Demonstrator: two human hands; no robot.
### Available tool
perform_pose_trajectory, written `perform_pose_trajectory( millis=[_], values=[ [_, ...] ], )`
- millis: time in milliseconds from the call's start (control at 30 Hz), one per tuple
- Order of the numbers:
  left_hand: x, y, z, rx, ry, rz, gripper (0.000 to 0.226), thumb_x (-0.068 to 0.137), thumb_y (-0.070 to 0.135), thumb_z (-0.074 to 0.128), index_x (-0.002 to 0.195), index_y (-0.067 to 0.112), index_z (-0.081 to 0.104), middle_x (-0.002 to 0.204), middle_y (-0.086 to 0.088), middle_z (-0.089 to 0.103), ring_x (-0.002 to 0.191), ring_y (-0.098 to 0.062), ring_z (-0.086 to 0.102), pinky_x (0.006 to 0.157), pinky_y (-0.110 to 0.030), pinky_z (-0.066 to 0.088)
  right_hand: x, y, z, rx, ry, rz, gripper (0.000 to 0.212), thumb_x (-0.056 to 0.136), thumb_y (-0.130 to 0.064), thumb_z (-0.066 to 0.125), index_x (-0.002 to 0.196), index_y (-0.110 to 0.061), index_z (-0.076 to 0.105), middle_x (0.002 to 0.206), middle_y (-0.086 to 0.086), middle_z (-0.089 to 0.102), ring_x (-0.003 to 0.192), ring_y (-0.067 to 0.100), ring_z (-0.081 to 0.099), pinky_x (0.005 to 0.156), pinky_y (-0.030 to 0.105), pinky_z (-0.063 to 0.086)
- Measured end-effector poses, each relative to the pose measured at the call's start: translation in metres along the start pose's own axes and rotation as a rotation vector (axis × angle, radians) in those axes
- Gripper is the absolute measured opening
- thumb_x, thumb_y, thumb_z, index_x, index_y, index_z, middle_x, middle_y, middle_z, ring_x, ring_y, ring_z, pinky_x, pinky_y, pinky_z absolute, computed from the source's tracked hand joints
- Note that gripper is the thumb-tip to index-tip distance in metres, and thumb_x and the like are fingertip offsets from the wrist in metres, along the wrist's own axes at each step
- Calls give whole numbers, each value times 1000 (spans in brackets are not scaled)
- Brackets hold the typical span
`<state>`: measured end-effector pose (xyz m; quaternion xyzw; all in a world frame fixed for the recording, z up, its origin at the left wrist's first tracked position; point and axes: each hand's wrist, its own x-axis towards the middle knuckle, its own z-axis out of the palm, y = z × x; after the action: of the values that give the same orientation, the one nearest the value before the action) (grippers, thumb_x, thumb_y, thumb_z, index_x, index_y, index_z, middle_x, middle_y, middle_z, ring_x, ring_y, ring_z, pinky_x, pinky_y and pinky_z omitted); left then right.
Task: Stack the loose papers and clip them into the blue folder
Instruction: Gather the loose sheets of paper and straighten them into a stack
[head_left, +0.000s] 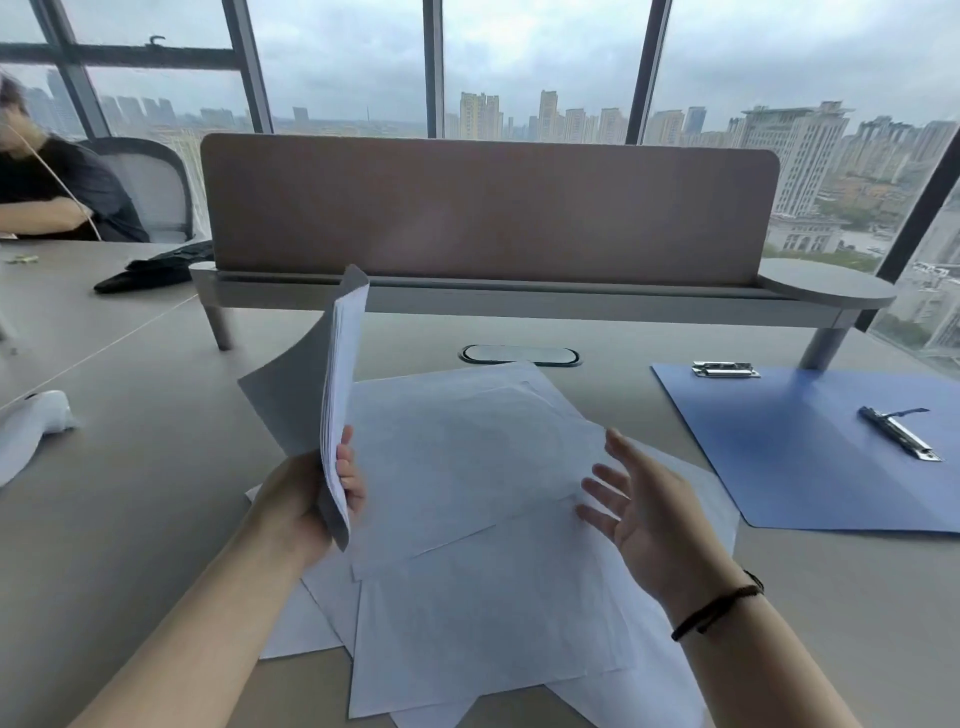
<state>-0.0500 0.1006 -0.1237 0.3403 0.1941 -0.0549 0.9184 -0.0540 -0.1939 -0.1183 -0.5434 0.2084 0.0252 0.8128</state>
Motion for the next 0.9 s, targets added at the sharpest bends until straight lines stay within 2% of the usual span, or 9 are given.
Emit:
perform_pose_trajectory(
  millis=[100, 167, 233, 333, 467, 633, 700, 767, 900],
  values=[
    [5, -4, 3, 63, 54, 38, 14, 97, 6, 52, 89, 16, 59, 63, 3, 51, 39, -8, 47, 50, -22, 52, 0, 3, 5, 163, -36, 157, 54, 93, -31, 67, 138, -7, 51, 131, 28, 53, 119, 43, 59, 98, 51, 50],
    [5, -10, 6, 106, 41, 86, 18, 100, 8, 50, 85, 18, 56, 59, 3, 56, 43, -9, 50, 68, -33, 60, 0, 4, 5, 205, -62, 190, 52, 93, -33, 66, 136, -6, 51, 128, 30, 55, 119, 45, 58, 101, 51, 48],
    [1, -13, 8, 114, 4, 95, 20, 100, 6, 49, 85, 18, 56, 52, 5, 58, 41, -9, 55, 76, -39, 63, 0, 3, 4, 205, -75, 179, 48, 94, -34, 65, 132, -7, 55, 125, 29, 58, 119, 43, 59, 104, 53, 46],
    [-8, -17, 15, 121, 9, 81, 23, 102, 6, 47, 85, 18, 57, 46, 7, 57, 37, -8, 56, 91, -48, 53, -2, 3, 3, 238, -92, 146, 42, 93, -39, 64, 124, -10, 61, 125, 24, 61, 120, 36, 60, 111, 56, 40],
    [-15, -23, 24, 101, 34, 64, 22, 102, 5, 48, 86, 16, 58, 43, 5, 58, 33, -10, 56, 106, -50, 43, -6, 8, 7, 362, -71, 60, 44, 93, -42, 64, 122, -9, 64, 126, 18, 63, 122, 30, 60, 112, 55, 40],
    [-11, -28, 25, 97, 53, 19, 9, 98, 7, 57, 101, 9, 66, 68, -2, 77, 51, -15, 72, 109, -50, 44, -3, 13, 13, 500, -20, -88, 35, 94, -33, 65, 116, -6, 64, 127, 17, 57, 121, 28, 60, 101, 49, 52],
    [-7, -29, 22, 115, 25, 16, 14, 98, 8, 58, 108, 7, 67, 77, -2, 79, 60, -15, 75, 109, -49, 44, -1, 16, 15, 481, -55, -112, 35, 95, -34, 64, 116, -6, 64, 126, 14, 58, 122, 27, 60, 101, 49, 52],
    [-4, -30, 21, 147, 3, 17, 12, 98, 9, 58, 106, 7, 67, 81, -3, 80, 65, -16, 76, 109, -48, 45, 0, 19, 18, 464, -115, -81, 37, 94, -39, 64, 114, -8, 67, 120, 13, 60, 123, 28, 61, 102, 50, 51],
    [-1, -32, 20, 247, -8, 36, 13, 99, 12, 57, 101, 7, 69, 83, -6, 80, 66, -19, 76, 106, -49, 46, -1, 30, 26, 146, -250, -52, 22, 94, -25, 66, 105, -9, 76, 111, 9, 74, 104, 26, 72, 92, 40, 57]
  ],
)
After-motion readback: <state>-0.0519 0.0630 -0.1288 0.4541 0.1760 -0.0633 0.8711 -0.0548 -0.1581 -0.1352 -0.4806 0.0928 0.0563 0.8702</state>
